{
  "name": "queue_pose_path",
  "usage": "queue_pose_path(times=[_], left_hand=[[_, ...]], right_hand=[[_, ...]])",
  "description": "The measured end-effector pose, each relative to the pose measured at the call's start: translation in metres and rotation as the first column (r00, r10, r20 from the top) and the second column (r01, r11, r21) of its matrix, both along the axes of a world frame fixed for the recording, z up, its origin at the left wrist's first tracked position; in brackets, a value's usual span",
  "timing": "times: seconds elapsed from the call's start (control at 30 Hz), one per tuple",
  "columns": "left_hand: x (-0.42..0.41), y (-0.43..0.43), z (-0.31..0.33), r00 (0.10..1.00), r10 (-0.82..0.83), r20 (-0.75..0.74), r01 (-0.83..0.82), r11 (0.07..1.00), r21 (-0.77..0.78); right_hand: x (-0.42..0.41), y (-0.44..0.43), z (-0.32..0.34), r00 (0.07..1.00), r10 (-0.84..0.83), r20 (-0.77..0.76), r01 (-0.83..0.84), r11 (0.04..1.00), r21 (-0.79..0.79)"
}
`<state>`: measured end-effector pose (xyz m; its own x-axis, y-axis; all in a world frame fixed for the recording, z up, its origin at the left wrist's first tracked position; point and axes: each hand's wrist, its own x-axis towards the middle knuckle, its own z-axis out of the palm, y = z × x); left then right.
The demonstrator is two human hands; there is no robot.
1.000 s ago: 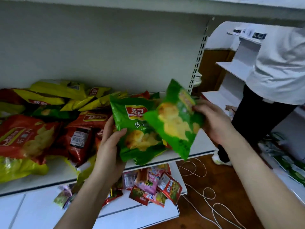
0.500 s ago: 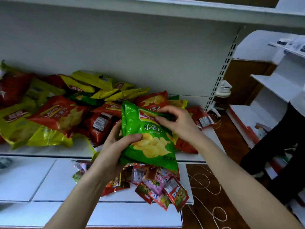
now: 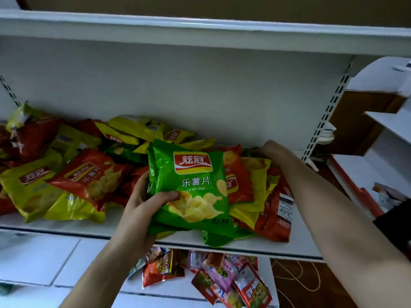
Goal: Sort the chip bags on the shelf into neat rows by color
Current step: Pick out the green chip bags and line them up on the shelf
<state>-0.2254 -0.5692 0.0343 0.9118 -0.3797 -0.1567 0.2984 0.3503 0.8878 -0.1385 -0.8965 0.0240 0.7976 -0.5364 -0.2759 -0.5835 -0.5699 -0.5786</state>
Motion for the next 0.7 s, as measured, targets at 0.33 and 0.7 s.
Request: queue_pose_path(times=[0.33, 0.7], left_hand=[[0.005, -0.019, -0.011, 0.999, 0.029, -0.03, -0.03, 0.998, -0.047], [-0.022, -0.029, -0.026, 0.996, 0.057, 0.069, -0.05, 0.993, -0.109]], right_hand=[[-0.017, -0.016, 0.035, 0.712, -0.331, 0.619, 0.143, 0.932, 0.334], [-0.118, 0.017, 0.077, 0.649, -0.485, 0.586, 0.046, 0.794, 0.606]])
